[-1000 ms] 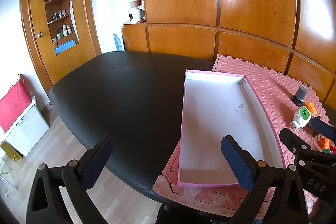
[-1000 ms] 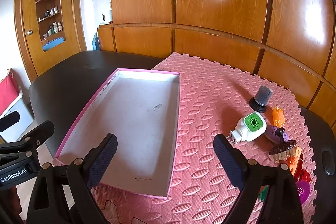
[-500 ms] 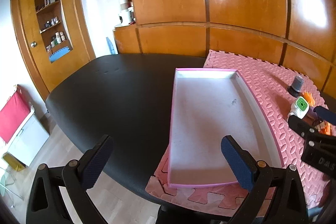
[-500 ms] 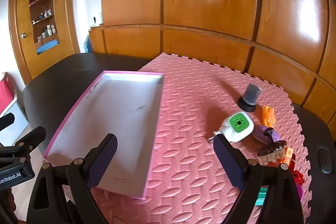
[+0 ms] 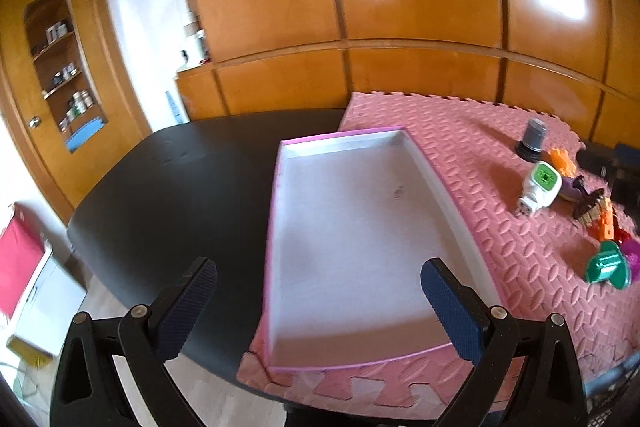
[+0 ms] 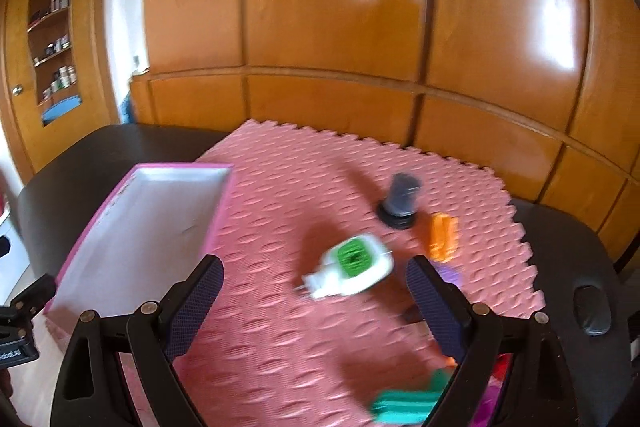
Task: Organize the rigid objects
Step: 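Reach the left gripper to the white-green air freshener and grasp it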
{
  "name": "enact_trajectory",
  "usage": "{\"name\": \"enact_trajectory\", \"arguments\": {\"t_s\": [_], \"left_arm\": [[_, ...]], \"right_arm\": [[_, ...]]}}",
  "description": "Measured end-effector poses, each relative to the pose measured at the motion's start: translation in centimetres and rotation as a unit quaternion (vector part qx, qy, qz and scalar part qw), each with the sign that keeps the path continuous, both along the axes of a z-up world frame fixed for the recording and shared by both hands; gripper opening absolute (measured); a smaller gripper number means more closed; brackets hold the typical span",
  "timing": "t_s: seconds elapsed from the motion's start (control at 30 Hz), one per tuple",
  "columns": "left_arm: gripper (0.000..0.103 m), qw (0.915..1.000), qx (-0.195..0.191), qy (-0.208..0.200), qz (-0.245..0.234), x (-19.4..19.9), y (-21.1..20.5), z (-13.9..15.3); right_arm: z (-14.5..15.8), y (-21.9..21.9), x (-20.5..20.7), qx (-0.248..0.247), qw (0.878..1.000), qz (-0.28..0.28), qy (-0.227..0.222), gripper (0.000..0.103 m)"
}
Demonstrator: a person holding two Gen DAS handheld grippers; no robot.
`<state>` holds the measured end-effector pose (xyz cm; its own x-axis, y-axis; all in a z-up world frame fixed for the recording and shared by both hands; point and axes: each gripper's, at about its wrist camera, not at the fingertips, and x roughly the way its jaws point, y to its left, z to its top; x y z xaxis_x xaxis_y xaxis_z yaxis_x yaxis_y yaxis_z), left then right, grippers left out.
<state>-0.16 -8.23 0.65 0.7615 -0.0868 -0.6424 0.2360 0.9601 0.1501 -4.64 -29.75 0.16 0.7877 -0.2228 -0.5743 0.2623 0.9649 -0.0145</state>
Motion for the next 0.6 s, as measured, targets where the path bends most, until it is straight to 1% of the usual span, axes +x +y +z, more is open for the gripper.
{"name": "enact_trajectory", "arguments": {"t_s": [0.07, 0.17, 0.23, 0.27, 0.3, 0.37, 0.43, 0.5, 0.53, 0.6], "left_arm": [[0.103, 0.9999, -0.003, 0.003, -0.012, 0.2, -0.7, 0.0], [0.103, 0.9989, -0.015, 0.014, -0.043, 0.6, -2.0, 0.2], [0.103, 0.9960, -0.038, 0.031, -0.075, 0.9, -2.9, 0.3], [0.103, 0.9924, -0.057, 0.046, -0.099, 1.2, -3.6, 0.4], [0.103, 0.9907, -0.063, 0.052, -0.109, 1.3, -4.1, 0.4], [0.103, 0.9874, -0.070, 0.057, -0.130, 1.6, -5.5, 0.4], [0.103, 0.9826, -0.074, 0.056, -0.161, 1.8, -7.5, 0.6], [0.103, 0.9795, -0.071, 0.060, -0.178, 2.1, -9.3, 0.6], [0.103, 0.9775, -0.072, 0.066, -0.187, 2.2, -10.1, 0.6], [0.103, 0.9742, -0.068, 0.073, -0.202, 2.7, -11.9, 0.5]], "right_arm": [[0.4, -2.3, -0.3, 0.006, 1.000, -0.018, -0.001, 0.094], [0.6, -6.8, -0.9, 0.014, 0.998, -0.063, -0.003, 0.094], [0.4, -9.3, -1.2, 0.028, 0.996, -0.085, -0.003, 0.094], [0.2, -10.7, -1.4, 0.033, 0.995, -0.098, -0.005, 0.094], [-0.2, -12.4, -1.6, 0.036, 0.992, -0.117, -0.004, 0.094], [-1.2, -14.6, -2.0, 0.049, 0.989, -0.137, -0.008, 0.094], [-2.0, -16.1, -2.5, 0.069, 0.986, -0.155, -0.010, 0.094], [-3.0, -17.6, -2.9, 0.104, 0.980, -0.167, -0.006, 0.094], [-3.2, -18.1, -2.8, 0.120, 0.978, -0.168, -0.002, 0.094], [-3.0, -18.5, -2.9, 0.132, 0.977, -0.166, -0.010, 0.094]]}}
